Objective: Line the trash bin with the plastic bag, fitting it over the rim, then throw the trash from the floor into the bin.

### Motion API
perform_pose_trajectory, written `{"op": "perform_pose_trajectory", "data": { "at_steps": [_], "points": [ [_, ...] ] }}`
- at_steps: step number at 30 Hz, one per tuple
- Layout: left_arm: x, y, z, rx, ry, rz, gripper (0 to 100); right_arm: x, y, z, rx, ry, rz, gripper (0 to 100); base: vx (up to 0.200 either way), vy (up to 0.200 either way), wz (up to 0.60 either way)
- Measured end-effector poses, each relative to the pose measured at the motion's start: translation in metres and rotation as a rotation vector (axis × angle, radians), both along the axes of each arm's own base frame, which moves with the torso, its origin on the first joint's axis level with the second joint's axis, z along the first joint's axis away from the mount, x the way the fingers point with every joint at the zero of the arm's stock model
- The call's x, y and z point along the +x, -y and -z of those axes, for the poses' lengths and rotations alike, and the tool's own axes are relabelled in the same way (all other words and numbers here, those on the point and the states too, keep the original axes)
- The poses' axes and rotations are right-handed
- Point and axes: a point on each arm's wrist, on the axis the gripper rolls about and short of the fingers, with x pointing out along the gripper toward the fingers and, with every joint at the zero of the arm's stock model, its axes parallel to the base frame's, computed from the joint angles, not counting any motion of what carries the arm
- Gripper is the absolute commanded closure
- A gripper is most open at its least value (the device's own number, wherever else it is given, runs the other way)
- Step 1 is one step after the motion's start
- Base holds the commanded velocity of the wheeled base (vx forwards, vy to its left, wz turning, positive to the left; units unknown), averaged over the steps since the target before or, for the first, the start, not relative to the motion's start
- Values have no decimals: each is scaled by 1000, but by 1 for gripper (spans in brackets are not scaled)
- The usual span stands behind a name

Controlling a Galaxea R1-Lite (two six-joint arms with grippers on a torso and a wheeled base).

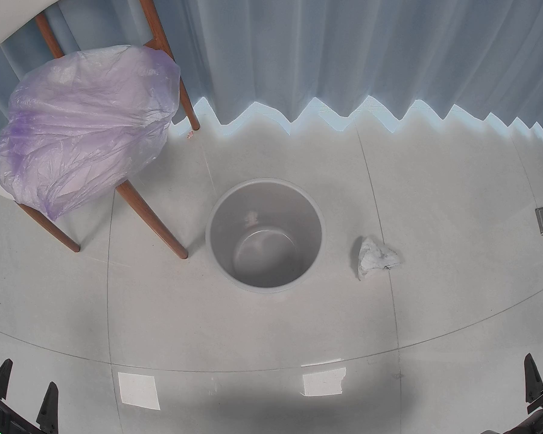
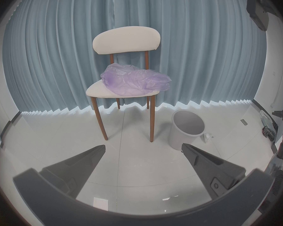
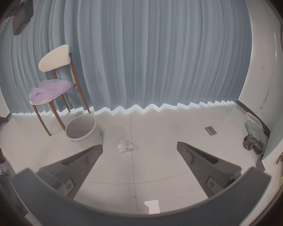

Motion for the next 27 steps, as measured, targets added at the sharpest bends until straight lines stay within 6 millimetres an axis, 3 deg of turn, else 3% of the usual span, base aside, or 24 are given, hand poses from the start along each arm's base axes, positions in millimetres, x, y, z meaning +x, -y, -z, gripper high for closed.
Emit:
{"op": "perform_pose_trajectory", "data": {
  "at_steps": [21,27],
  "points": [
    [0,0,0,-13,3,-12,0,0,0,0,0,0,0,0,0,0,0],
    [-1,0,-12,-17,119,-23,0,0,0,0,0,0,0,0,0,0,0]
  ]
}}
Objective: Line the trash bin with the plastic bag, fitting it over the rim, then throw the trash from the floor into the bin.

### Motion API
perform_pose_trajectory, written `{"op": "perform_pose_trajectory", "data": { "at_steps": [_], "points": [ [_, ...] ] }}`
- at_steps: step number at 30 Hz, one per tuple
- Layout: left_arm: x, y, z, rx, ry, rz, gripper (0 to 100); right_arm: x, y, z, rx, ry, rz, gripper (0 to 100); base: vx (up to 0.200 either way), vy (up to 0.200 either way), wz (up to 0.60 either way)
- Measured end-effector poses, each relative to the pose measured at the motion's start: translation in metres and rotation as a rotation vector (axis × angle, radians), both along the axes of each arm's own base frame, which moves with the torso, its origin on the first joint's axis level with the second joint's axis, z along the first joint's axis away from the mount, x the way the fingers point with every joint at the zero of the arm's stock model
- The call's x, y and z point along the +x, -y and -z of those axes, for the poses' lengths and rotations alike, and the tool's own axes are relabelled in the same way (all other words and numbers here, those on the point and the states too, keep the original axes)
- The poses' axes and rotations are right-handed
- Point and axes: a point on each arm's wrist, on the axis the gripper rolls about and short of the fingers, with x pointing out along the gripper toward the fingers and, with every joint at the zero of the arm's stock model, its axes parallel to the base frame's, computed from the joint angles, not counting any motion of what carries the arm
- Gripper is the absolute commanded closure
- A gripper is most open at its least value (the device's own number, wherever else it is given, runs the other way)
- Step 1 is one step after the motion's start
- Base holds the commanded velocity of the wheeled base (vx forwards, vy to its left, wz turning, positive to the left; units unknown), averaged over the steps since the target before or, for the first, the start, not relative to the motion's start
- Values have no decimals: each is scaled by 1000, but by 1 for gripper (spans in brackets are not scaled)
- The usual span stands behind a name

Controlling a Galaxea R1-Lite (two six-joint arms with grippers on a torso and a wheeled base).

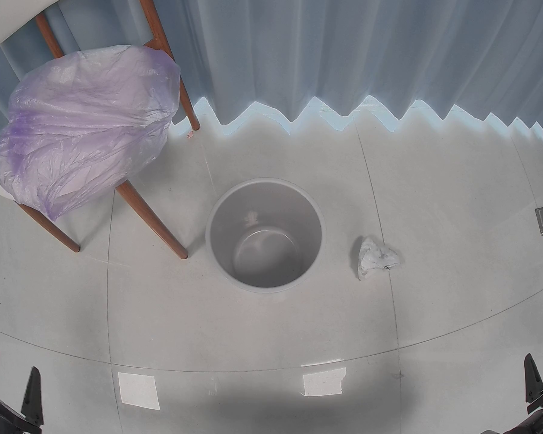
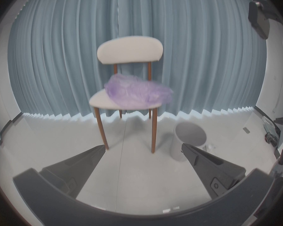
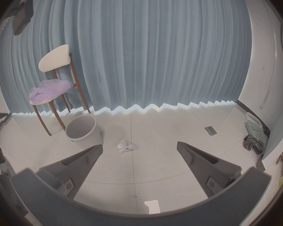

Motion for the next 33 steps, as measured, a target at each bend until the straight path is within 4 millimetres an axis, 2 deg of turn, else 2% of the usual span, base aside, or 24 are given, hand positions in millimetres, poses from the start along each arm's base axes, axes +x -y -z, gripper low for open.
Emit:
{"op": "perform_pose_trajectory", "data": {
  "at_steps": [6,12,18,25,33],
  "points": [
    [-4,0,-18,73,174,-22,0,0,0,0,0,0,0,0,0,0,0],
    [-7,1,-25,98,165,21,0,0,0,0,0,0,1,0,0,0,0],
    [-9,3,-44,120,145,106,0,0,0,0,0,0,0,0,0,0,0],
    [0,4,-69,162,105,155,0,0,0,0,1,0,0,0,0,0,0],
    [21,5,-88,288,76,201,0,0,0,0,0,0,0,0,0,0,0]
  ]
}}
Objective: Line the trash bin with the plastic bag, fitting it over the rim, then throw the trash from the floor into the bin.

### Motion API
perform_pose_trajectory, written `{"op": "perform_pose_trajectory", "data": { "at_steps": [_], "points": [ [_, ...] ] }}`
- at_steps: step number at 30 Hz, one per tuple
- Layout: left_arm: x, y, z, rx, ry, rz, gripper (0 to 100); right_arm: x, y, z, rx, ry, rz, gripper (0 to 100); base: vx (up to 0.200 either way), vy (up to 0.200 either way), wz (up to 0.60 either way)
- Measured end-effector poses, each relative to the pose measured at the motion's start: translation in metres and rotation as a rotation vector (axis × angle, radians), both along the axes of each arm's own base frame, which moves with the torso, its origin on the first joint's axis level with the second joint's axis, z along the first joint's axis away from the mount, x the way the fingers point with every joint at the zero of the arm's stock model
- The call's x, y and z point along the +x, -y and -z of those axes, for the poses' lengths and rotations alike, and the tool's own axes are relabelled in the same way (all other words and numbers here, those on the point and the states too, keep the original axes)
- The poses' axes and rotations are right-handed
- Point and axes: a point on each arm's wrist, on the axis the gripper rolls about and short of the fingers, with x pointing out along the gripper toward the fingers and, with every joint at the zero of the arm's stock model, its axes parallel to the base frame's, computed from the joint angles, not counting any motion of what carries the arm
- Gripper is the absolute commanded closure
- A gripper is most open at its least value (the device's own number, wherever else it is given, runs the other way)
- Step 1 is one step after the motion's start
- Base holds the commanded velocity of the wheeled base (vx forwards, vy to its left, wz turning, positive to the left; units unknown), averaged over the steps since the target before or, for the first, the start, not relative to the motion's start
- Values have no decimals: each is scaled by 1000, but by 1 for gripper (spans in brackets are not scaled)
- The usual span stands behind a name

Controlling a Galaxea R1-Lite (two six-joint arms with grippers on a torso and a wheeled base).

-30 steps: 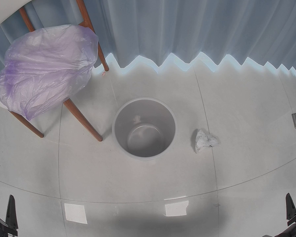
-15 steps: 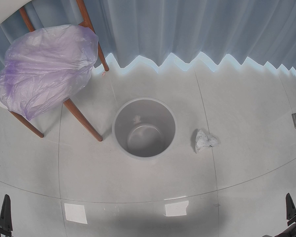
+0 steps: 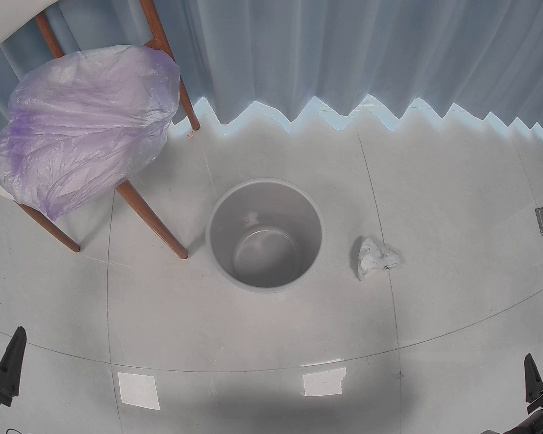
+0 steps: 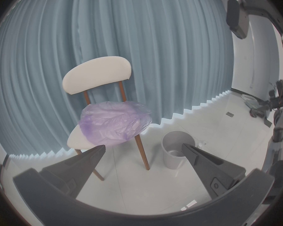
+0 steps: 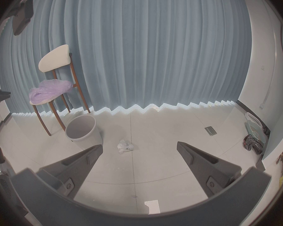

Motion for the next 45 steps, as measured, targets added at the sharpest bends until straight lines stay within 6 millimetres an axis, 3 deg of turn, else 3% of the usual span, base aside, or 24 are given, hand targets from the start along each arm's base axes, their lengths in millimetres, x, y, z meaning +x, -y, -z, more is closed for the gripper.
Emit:
{"op": "perform_pose_trajectory", "data": {
  "at_steps": [6,14,33,45],
  "points": [
    [17,1,-4,33,-33,19,0,0,0,0,0,0,0,0,0,0,0],
    [41,1,-25,77,47,28,0,0,0,0,1,0,0,0,0,0,0],
    [113,13,-46,135,78,149,0,0,0,0,0,0,0,0,0,0,0],
    [149,31,-87,214,177,250,0,0,0,0,0,0,0,0,0,0,0]
  ]
}}
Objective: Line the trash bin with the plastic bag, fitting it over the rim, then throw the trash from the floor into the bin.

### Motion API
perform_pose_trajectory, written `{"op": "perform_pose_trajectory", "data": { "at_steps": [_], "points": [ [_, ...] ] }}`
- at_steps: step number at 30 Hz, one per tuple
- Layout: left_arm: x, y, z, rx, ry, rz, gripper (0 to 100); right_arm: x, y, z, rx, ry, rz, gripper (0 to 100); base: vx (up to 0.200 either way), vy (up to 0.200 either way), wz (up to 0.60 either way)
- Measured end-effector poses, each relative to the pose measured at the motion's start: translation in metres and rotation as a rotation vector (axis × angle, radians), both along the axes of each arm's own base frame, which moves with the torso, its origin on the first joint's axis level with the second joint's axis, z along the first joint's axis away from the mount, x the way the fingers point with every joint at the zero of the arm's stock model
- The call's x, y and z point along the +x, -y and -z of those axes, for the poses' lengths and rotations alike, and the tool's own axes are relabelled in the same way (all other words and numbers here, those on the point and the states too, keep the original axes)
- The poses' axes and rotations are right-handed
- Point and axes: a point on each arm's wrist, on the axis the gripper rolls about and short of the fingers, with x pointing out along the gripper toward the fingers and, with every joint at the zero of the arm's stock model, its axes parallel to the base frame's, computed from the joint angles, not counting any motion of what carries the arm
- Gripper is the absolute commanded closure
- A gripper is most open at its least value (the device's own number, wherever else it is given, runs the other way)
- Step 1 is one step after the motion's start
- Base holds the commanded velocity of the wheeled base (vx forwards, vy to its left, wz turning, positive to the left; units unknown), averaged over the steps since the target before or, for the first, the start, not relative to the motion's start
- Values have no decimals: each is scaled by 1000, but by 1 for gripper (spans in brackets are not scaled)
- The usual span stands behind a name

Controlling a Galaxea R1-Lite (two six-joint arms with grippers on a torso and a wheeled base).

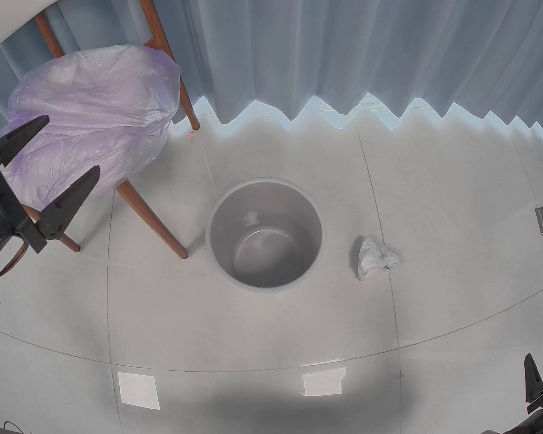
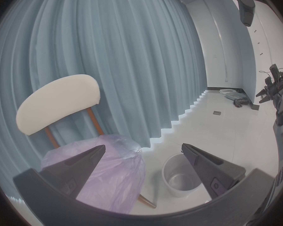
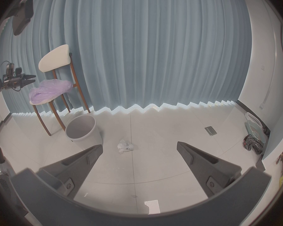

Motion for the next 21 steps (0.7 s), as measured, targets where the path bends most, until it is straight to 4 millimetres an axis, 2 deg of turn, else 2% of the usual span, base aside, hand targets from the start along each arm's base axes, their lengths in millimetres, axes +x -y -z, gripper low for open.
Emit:
{"op": "perform_pose_trajectory", "data": {
  "at_steps": [7,12,17,21],
  "points": [
    [30,8,-10,91,17,18,0,0,0,0,0,0,0,0,0,0,0],
    [48,11,-20,224,64,-15,0,0,0,0,0,0,0,0,0,0,0],
    [59,13,-20,377,79,-62,0,0,0,0,0,0,0,0,0,0,0],
    [65,18,-11,505,40,-91,0,0,0,0,0,0,0,0,0,0,0]
  ]
}}
